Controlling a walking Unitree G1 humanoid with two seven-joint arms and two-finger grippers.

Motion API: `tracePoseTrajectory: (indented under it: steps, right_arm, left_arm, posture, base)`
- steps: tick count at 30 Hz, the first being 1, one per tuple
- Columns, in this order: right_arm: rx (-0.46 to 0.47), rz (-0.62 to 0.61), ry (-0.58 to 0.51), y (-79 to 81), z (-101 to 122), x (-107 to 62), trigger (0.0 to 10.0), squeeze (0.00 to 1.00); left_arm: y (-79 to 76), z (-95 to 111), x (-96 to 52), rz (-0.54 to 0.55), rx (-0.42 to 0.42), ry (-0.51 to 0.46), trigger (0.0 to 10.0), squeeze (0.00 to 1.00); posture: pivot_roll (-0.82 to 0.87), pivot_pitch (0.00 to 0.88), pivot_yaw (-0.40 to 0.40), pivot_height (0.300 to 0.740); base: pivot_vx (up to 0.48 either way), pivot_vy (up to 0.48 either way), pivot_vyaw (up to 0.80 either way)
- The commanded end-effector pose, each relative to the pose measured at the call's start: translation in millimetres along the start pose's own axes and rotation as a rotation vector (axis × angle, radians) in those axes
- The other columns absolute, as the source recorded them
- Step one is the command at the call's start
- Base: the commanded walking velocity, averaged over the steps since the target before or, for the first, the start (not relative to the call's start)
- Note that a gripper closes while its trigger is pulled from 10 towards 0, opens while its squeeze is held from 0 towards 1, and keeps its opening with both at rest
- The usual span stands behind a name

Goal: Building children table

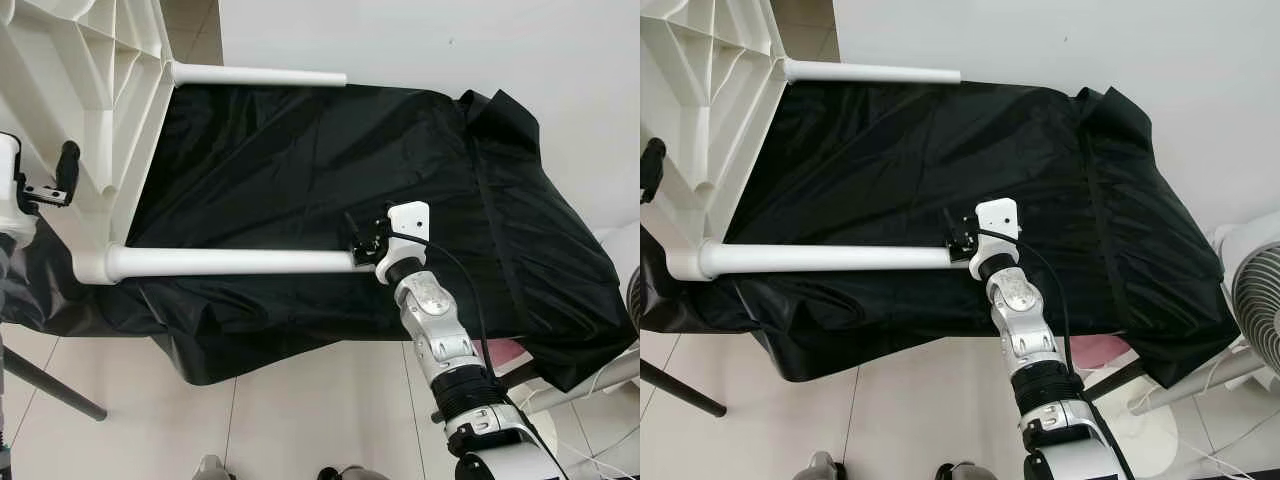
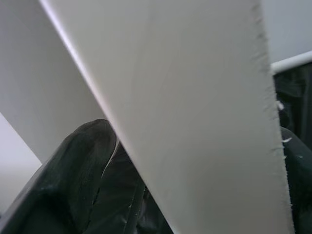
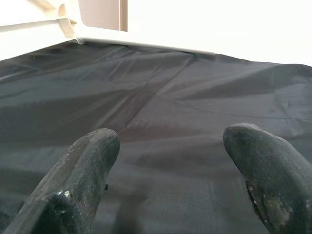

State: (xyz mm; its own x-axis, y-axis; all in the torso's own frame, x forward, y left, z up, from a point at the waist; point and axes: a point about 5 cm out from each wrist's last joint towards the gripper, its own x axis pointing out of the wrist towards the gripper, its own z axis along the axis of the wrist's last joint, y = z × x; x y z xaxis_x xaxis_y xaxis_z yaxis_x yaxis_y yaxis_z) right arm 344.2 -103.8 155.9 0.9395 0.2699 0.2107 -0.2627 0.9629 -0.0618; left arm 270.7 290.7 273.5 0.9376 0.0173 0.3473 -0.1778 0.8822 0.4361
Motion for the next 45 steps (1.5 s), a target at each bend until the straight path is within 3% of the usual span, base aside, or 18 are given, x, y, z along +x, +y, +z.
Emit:
tracePoseTrajectory:
  steps: [1,7,12,16,17,19,21,27,32,38,41,45]
  right_arm:
    - [0.002,0.003,0.009,-0.1,-4,-1.4,10.0,0.00]
    - [0.008,0.019,0.017,3.1,-6,-0.4,10.0,0.00]
    - [0.012,0.028,0.016,5.4,-5,2.0,10.0,0.00]
    - [0.013,0.031,0.016,6.1,-5,3.1,10.0,0.00]
    - [0.014,0.034,0.015,6.7,-5,4.3,10.0,0.00]
    - [0.014,0.034,0.015,6.7,-5,4.3,10.0,0.00]
    - [0.016,0.037,0.014,7.2,-4,6.1,10.0,0.00]
    - [0.020,0.037,0.012,7.7,-4,6.7,10.0,0.00]
    - [0.032,0.043,0.019,12.5,-7,6.8,10.0,0.00]
    - [0.037,0.055,0.020,15.6,-7,7.7,10.0,0.00]
    - [0.039,0.071,0.020,18.2,-8,7.9,10.0,0.00]
    - [0.036,0.085,0.028,22.0,-11,4.8,10.0,0.00]
  left_arm:
    - [4.0,5,-3.9,-0.005,0.002,-0.017,10.0,0.00]
    - [2.0,18,-14.7,-0.077,-0.020,-0.068,10.0,0.00]
    - [-11.3,26,-22.9,-0.210,-0.091,-0.118,10.0,0.00]
    - [-16.7,28,-26.1,-0.259,-0.102,-0.127,10.0,0.00]
    - [-22.2,29,-30.7,-0.324,-0.127,-0.121,10.0,0.00]
    - [-22.2,29,-30.7,-0.324,-0.127,-0.121,10.0,0.00]
    - [-27.3,27,-40.5,-0.411,-0.142,-0.084,10.0,0.00]
    - [-23.3,27,-47.4,-0.415,-0.126,-0.057,10.0,0.00]
    - [-15.8,30,-68.5,-0.446,-0.095,0.007,10.0,0.00]
    - [-16.1,30,-77.8,-0.488,-0.107,0.040,10.0,0.00]
    - [-19.4,30,-85.7,-0.542,-0.160,0.072,10.0,0.00]
    - [-49.5,14,-110.8,-0.730,-0.297,0.216,10.0,0.00]
  posture:
    - [0.20,0.086,-0.106,0.740]
    - [0.21,0.095,-0.119,0.740]
    - [0.22,0.097,-0.120,0.740]
    - [0.22,0.099,-0.124,0.740]
    - [0.22,0.103,-0.124,0.740]
    - [0.22,0.103,-0.124,0.740]
    - [0.23,0.105,-0.123,0.740]
    - [0.23,0.108,-0.121,0.740]
    - [0.25,0.119,-0.127,0.740]
    - [0.25,0.114,-0.134,0.740]
    - [0.26,0.112,-0.137,0.740]
    - [0.25,0.114,-0.137,0.740]
  base:
    - [0.000,0.000,0.00]
    - [0.000,0.000,0.00]
    - [0.000,0.000,0.00]
    - [0.000,0.000,0.00]
    - [0.000,0.000,0.00]
    - [0.000,0.000,0.00]
    - [0.000,0.000,0.00]
    - [0.000,0.000,0.00]
    - [0.000,0.000,0.00]
    - [0.000,0.000,0.00]
    - [0.000,0.000,0.00]
    - [0.000,0.000,0.00]
